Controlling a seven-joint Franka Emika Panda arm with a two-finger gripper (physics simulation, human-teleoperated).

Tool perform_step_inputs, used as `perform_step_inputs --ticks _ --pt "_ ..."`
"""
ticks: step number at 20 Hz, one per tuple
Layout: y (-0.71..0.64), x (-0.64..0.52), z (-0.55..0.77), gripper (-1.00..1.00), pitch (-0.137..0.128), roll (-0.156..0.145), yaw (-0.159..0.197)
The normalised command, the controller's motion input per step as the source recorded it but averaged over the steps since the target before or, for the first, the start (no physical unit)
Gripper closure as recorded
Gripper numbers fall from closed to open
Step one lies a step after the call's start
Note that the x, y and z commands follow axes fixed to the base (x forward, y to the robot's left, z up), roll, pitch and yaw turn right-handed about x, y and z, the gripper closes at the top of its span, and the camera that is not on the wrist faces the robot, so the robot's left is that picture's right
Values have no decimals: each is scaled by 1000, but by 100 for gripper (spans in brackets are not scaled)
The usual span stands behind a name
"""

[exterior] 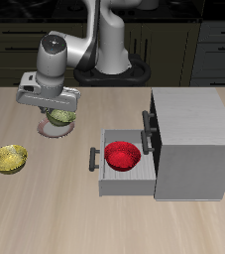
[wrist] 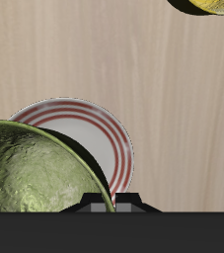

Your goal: Place the green bowl on the plate

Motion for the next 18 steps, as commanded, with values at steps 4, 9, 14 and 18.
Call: perform_step_inputs --ticks 4,9,14,18 --pt "-2 35 -78 100 10 -4 0" --pt "80 94 -22 100 -4 19 -4" --pt "55 121 -89 -100 27 -1 44" --pt "64 -11 16 -100 14 -3 32"
